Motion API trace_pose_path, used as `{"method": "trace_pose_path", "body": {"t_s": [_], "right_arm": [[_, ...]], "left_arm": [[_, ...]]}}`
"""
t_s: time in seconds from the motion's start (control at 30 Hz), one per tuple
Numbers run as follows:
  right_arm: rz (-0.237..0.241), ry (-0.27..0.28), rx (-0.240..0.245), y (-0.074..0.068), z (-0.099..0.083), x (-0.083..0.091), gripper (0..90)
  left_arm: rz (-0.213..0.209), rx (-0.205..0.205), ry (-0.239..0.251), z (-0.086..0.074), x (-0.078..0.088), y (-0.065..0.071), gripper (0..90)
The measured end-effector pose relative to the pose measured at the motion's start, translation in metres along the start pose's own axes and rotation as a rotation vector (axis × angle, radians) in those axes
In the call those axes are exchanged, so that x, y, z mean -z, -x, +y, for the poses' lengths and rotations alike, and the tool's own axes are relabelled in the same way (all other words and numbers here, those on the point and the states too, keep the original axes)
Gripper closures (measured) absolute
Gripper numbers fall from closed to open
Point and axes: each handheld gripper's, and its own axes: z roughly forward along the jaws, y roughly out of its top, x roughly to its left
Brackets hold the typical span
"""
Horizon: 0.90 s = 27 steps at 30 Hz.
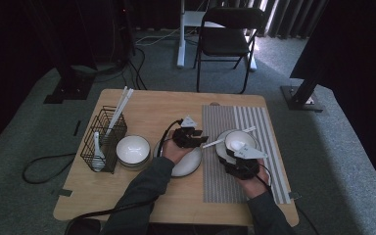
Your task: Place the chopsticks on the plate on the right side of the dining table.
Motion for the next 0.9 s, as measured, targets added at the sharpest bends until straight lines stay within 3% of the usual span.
{"method": "trace_pose_path", "body": {"t_s": [0.9], "right_arm": [[-0.090,0.054,-0.037,0.029,0.011,0.020,56.5]], "left_arm": [[0.003,-0.042,-0.029,-0.007,-0.001,0.006,56.6]]}}
